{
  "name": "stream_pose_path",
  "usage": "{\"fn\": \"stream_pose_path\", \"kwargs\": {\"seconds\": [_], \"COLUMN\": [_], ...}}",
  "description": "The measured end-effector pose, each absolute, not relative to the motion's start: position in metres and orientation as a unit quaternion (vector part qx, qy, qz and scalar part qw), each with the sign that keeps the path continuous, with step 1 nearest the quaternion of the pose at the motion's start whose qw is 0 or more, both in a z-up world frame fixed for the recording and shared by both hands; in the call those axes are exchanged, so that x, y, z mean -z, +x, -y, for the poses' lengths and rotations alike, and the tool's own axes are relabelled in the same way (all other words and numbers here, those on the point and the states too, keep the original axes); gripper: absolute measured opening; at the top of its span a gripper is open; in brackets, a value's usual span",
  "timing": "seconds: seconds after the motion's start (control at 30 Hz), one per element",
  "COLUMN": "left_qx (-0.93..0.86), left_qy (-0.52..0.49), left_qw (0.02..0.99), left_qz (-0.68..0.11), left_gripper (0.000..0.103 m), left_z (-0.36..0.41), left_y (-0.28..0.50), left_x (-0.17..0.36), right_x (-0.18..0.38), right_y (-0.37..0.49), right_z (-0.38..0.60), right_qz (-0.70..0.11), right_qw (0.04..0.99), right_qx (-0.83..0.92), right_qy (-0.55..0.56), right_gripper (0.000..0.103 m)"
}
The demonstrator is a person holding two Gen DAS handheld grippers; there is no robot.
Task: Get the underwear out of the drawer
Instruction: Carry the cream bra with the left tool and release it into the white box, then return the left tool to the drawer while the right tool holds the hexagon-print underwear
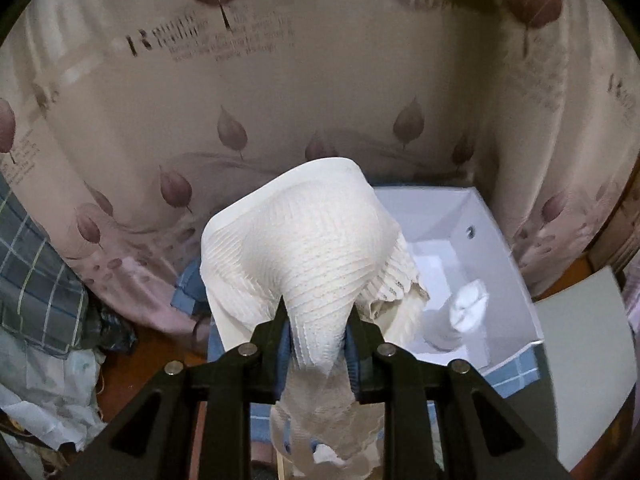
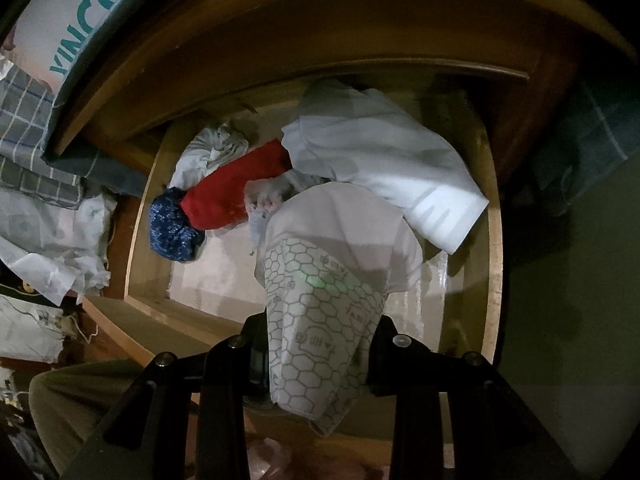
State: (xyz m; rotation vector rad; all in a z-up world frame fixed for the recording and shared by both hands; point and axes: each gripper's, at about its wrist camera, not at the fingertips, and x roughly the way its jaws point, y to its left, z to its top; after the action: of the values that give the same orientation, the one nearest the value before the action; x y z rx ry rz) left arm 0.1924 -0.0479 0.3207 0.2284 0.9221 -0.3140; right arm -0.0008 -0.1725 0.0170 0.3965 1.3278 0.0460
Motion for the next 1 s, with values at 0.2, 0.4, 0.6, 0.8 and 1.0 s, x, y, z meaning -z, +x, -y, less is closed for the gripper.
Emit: {"fn": "stream_pose_path", "kwargs": {"seconds": [0.2,0.4,0.6,0.8,1.0], "left_qx": [0.135,0.139,0.139,0.130,0.135], "left_qy": [0.121,0.137,0.127,0.127,0.124], "left_qw": [0.867,0.858,0.843,0.844,0.851], "left_qz": [-0.465,-0.475,-0.504,-0.504,-0.492], "left_gripper": [0.023,0.025,0.027,0.041,0.044], "left_z": [0.061,0.077,0.083,0.081,0.079], "left_y": [0.212,0.220,0.228,0.227,0.219], "left_x": [-0.278,-0.259,-0.238,-0.237,-0.248], "right_x": [-0.016,-0.014,-0.015,-0.015,-0.015], "right_y": [-0.001,0.001,0.001,0.001,0.001], "right_z": [0.170,0.168,0.167,0.166,0.166], "right_qz": [-0.614,-0.616,-0.616,-0.615,-0.615], "right_qw": [0.767,0.765,0.764,0.765,0.765], "right_qx": [-0.026,-0.032,-0.034,-0.035,-0.035], "right_qy": [0.183,0.185,0.187,0.189,0.188], "right_gripper": [0.030,0.030,0.030,0.030,0.030]}}
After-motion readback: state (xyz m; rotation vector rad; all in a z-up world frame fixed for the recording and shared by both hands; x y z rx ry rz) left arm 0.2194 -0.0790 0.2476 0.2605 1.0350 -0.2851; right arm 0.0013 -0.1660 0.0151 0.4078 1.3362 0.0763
